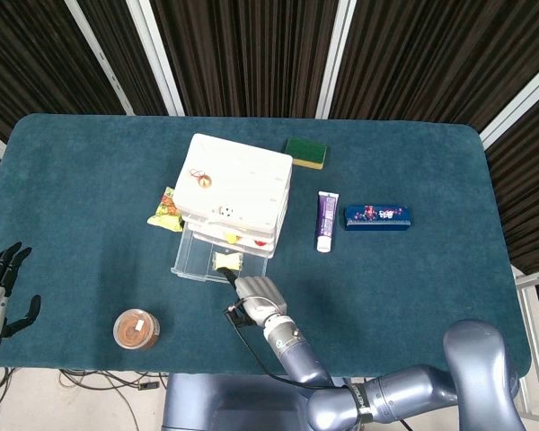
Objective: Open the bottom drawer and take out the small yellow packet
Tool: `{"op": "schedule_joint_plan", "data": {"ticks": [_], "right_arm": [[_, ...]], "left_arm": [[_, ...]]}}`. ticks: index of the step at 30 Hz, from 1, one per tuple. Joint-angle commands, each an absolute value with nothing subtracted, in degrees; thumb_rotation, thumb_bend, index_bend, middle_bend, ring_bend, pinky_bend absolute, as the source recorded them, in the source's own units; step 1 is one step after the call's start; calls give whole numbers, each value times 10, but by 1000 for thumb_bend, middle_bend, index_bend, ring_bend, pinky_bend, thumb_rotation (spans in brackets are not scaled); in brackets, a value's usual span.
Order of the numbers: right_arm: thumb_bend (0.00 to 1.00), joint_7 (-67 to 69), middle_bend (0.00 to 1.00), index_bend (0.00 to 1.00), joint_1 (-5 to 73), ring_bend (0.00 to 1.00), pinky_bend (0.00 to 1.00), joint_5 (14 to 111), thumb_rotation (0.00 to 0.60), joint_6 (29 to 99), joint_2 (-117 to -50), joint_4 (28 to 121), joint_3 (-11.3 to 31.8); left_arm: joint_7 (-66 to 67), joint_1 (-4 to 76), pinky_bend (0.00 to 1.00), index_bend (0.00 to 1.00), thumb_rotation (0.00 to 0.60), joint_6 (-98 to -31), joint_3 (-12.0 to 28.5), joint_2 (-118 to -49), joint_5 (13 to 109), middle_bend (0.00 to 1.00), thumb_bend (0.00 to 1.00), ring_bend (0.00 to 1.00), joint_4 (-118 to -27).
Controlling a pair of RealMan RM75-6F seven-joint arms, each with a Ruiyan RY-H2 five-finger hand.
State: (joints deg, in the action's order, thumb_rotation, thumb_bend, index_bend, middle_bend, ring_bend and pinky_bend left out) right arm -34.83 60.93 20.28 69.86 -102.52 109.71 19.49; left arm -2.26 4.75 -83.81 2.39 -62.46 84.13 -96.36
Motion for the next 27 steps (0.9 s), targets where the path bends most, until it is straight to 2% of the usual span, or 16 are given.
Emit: {"op": "schedule_joint_plan", "data": {"ticks": [1, 9, 14, 17, 21, 27], "right_arm": [[558, -348, 965, 95, 606, 977, 1000, 205, 600, 704, -1020, 1105, 196], [537, -354, 965, 141, 602, 977, 1000, 215, 600, 718, -992, 1142, 210], [403, -380, 969, 158, 611, 982, 1000, 224, 600, 747, -977, 1160, 222], [346, -396, 994, 206, 622, 999, 1000, 216, 600, 752, -968, 1164, 238], [292, -434, 1000, 261, 650, 1000, 1000, 184, 600, 742, -954, 1146, 258], [246, -477, 1000, 313, 685, 1000, 1000, 170, 600, 743, -957, 1112, 261]], "left_arm": [[-22, 47, 0, 68, 600, -838, 24, -625, 841, 19, 438, 0, -964], [-24, 47, 0, 67, 600, -838, 24, -624, 840, 19, 439, 0, -964], [-25, 48, 0, 67, 600, -838, 25, -625, 840, 19, 439, 0, -964], [-26, 48, 0, 67, 600, -838, 25, -625, 841, 19, 439, 0, -964], [-29, 49, 0, 68, 600, -836, 24, -625, 841, 19, 438, 0, -965], [-32, 50, 0, 68, 600, -830, 24, -624, 838, 19, 439, 0, -966]]}}
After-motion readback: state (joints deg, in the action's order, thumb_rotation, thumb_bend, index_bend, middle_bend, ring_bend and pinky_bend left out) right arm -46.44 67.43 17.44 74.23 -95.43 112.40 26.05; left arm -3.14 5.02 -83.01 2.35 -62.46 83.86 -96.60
